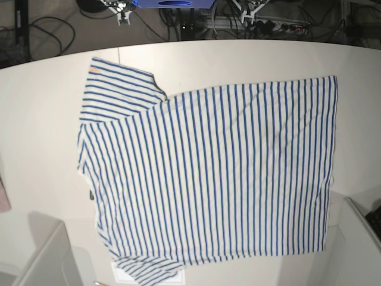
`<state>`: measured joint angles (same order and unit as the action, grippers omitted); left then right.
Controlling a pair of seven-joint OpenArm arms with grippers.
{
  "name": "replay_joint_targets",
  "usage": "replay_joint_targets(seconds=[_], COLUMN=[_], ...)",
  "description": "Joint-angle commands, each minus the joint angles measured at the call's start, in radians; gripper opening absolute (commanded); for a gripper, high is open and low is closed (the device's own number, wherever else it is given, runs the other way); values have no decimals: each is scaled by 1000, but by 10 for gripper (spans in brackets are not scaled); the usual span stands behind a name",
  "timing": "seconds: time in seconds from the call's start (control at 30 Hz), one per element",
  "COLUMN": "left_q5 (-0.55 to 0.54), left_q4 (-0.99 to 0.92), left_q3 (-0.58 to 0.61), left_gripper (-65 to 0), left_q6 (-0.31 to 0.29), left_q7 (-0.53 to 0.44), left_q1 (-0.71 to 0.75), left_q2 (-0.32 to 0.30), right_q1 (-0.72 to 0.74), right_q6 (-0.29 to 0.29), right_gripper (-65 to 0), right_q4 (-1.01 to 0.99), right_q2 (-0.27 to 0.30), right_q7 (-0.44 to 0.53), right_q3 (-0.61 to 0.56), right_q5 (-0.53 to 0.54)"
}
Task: Fold the T-shirt properly
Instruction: 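Move both grippers from rest toward the shirt's collar-side corners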
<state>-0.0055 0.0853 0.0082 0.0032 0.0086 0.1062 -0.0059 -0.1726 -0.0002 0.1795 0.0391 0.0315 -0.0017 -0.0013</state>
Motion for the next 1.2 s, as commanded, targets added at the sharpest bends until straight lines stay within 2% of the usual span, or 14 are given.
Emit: replay_joint_targets(seconds=[0.0, 0.07, 0.23, 0.43, 0.67, 0.83, 1.03, 1.17], left_q5=[0, 0, 6, 11, 11, 14, 111, 112], left_q4=[6, 28, 92, 146, 147, 147, 152, 222], left_q3=[2, -7, -7, 3, 3, 5, 2, -9], left_gripper=[-362, -418, -648, -650, -650, -650, -650, -650], left_q6=[2, 2, 2, 2, 2, 2, 2, 2], left_q7=[-9, -9, -9, -9, -9, -9, -12, -106], left_q1=[-1, 0, 34, 57, 57, 53, 82, 174], left_q2=[-3, -3, -4, -38, -38, -61, -64, -62], right_q1=[-3, -5, -6, 3, 17, 32, 9, -57], right_q6=[-1, -1, -2, -2, -2, -2, -2, -2], right_gripper=[-650, -650, -650, -650, -650, -650, -650, -650], right_q4=[4, 4, 4, 4, 4, 4, 7, 71], right_q2=[5, 15, 35, 35, 28, 2, 25, 31], right_q7=[5, 5, 6, 32, 35, 32, 49, 89], right_q3=[-1, -1, 2, -1, -1, -1, -1, 4], right_q5=[-1, -3, -3, -3, -3, -3, -3, 1])
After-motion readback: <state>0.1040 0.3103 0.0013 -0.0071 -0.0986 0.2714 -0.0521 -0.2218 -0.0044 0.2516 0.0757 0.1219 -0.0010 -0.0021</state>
